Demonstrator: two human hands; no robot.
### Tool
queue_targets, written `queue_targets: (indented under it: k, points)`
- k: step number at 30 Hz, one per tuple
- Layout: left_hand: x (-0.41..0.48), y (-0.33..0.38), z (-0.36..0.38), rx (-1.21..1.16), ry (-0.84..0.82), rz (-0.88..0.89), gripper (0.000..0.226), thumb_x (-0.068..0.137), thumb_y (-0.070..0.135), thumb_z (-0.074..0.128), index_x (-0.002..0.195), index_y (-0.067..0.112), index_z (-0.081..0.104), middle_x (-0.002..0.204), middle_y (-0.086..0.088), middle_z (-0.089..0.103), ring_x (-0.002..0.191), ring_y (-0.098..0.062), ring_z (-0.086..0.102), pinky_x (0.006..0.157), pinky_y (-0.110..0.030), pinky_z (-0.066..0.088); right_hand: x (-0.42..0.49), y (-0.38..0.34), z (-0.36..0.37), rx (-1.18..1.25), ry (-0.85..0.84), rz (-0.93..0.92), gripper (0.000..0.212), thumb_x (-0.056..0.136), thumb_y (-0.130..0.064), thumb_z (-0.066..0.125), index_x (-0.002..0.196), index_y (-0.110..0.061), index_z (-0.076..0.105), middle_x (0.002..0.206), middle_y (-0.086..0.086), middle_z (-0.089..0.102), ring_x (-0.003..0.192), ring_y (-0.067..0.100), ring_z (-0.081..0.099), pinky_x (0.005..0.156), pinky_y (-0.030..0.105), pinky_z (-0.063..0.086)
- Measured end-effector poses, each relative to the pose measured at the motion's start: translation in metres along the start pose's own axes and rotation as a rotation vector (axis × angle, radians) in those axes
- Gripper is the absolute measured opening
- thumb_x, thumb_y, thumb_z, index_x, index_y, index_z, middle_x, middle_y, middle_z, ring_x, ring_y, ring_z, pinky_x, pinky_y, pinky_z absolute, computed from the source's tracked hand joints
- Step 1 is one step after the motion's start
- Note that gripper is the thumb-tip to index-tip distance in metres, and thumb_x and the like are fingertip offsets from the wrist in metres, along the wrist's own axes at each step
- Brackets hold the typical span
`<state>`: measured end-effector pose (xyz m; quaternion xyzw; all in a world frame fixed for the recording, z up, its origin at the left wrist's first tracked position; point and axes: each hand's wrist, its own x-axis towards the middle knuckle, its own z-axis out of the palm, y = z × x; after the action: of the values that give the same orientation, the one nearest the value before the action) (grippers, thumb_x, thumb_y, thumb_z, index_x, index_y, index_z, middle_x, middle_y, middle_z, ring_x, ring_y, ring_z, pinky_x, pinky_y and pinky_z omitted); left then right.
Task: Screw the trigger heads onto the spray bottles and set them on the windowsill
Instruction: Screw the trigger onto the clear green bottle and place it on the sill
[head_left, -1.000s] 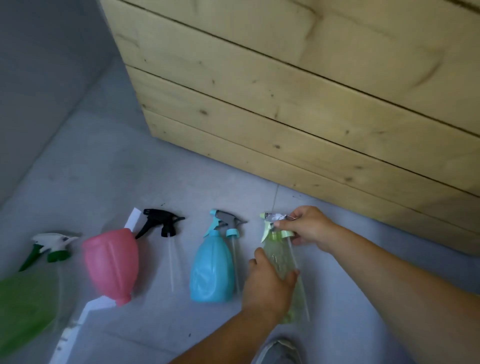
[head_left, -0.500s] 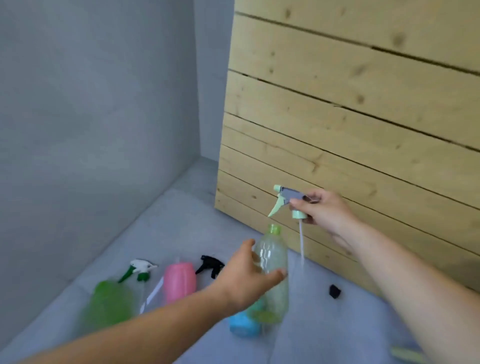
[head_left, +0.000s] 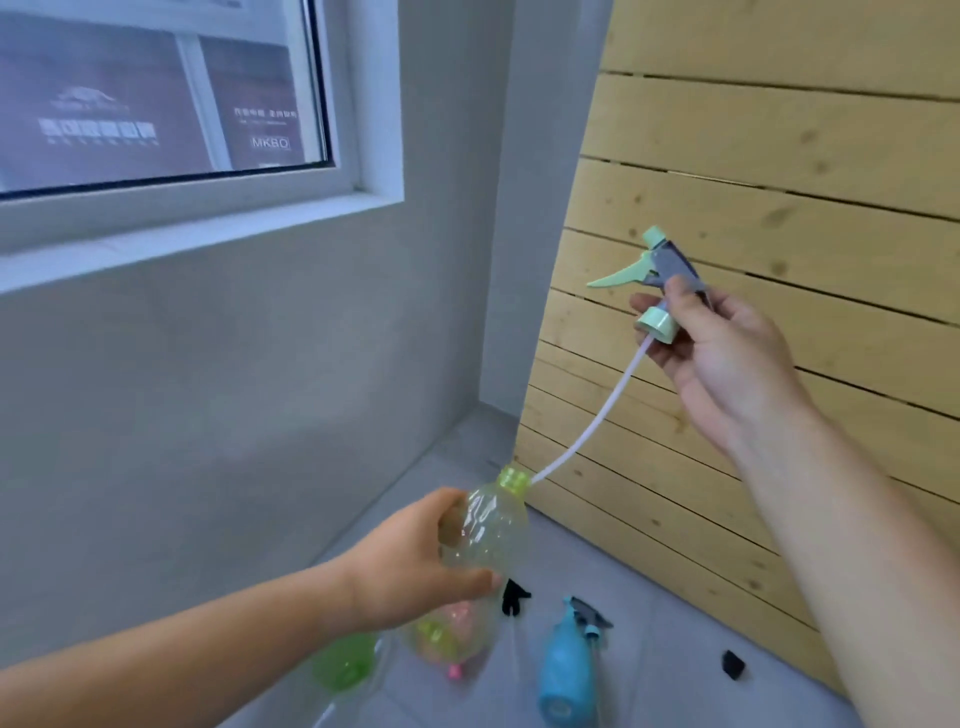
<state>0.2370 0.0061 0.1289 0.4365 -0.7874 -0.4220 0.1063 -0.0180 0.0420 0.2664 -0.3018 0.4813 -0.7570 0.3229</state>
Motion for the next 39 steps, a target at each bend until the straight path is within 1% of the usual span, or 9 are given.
queue_targets:
  k: [6,12,15,18,20,23,25,29,39]
  points:
    - [-0.02,0.0,-0.018,0.027,0.039,-0.042,0.08,0.049,0.065,0.072,0.118,0.025,0.058,0.111,0.003,0.065,0.107,-0.019,0.065,0.097,-0.038,0.054,-0.008,-0.012,0.014,0.044,0.03,-0.017,0.024,0.094,-0.023,0.063,0.112,-0.007,0.062,0.108,0.012,0.075,0.099,0.017,0.074,0.081,0.03,0.058]
    - [-0.026,0.004,-0.014,0.023,0.005,-0.006,0.063,0.07,0.043,0.085,0.123,0.032,0.054,0.111,0.018,0.063,0.111,-0.004,0.062,0.101,-0.026,0.05,-0.012,0.009,0.015,0.01,0.004,0.051,0.016,0.094,-0.021,0.063,0.103,-0.009,0.063,0.099,0.012,0.076,0.091,0.018,0.073,0.08,0.03,0.058]
    - [-0.023,0.007,-0.012,-0.037,-0.015,0.029,0.066,0.061,0.05,0.084,0.12,0.034,0.058,0.108,0.014,0.07,0.105,-0.004,0.067,0.1,-0.03,0.053,-0.015,0.024,0.015,-0.013,-0.024,0.113,0.022,0.093,-0.018,0.064,0.11,-0.005,0.062,0.094,0.01,0.076,0.084,0.016,0.072,0.08,0.031,0.058]
    - [-0.018,0.01,-0.011,-0.227,-0.047,0.049,0.066,0.06,0.046,0.088,0.12,0.029,0.066,0.11,0.002,0.077,0.106,-0.018,0.073,0.099,-0.039,0.058,-0.023,0.044,0.016,-0.067,-0.119,0.227,0.029,0.088,-0.008,0.068,0.113,0.003,0.058,0.098,0.017,0.073,0.082,0.022,0.071,0.075,0.034,0.062]
    - [-0.015,0.015,-0.012,-0.368,-0.053,0.045,0.056,0.069,0.032,0.091,0.12,0.03,0.068,0.112,0.003,0.078,0.106,-0.015,0.075,0.092,-0.032,0.061,-0.029,0.055,0.017,-0.112,-0.227,0.279,0.034,0.086,-0.003,0.068,0.116,0.008,0.055,0.1,0.021,0.071,0.084,0.029,0.071,0.071,0.035,0.062]
    - [-0.013,0.02,-0.012,-0.501,-0.058,0.035,0.043,0.081,0.016,0.087,0.118,0.03,0.07,0.111,0.004,0.076,0.091,-0.001,0.075,0.073,-0.016,0.058,-0.032,0.063,0.02,-0.192,-0.346,0.287,0.028,0.089,-0.002,0.065,0.114,-0.003,0.054,0.097,0.019,0.075,0.092,0.033,0.073,0.083,0.045,0.059]
    - [-0.011,0.019,-0.011,-0.504,-0.045,0.025,0.043,0.079,0.021,0.088,0.116,0.035,0.071,0.116,0.005,0.075,0.094,0.003,0.074,0.076,-0.014,0.057,-0.032,0.066,0.021,-0.25,-0.398,0.271,0.019,0.091,-0.005,0.064,0.108,-0.01,0.057,0.094,0.015,0.076,0.095,0.032,0.072,0.09,0.047,0.056]
    - [-0.011,0.019,-0.012,-0.556,-0.048,0.013,0.044,0.079,0.021,0.088,0.118,0.032,0.071,0.117,-0.001,0.076,0.096,-0.013,0.077,0.078,-0.027,0.061,-0.032,0.071,0.02,-0.382,-0.467,0.227,0.01,0.095,-0.014,0.06,0.104,-0.018,0.06,0.095,0.01,0.077,0.096,0.032,0.069,0.093,0.05,0.055]
    - [-0.016,0.026,-0.018,-0.694,-0.13,0.013,0.04,0.085,0.009,0.081,0.122,0.021,0.073,0.113,-0.008,0.077,0.085,-0.013,0.075,0.074,-0.023,0.058,-0.031,0.07,0.011,-0.363,-0.64,0.237,0.033,0.085,-0.011,0.066,0.118,-0.011,0.062,0.098,0.006,0.074,0.097,0.025,0.066,0.09,0.045,0.053]
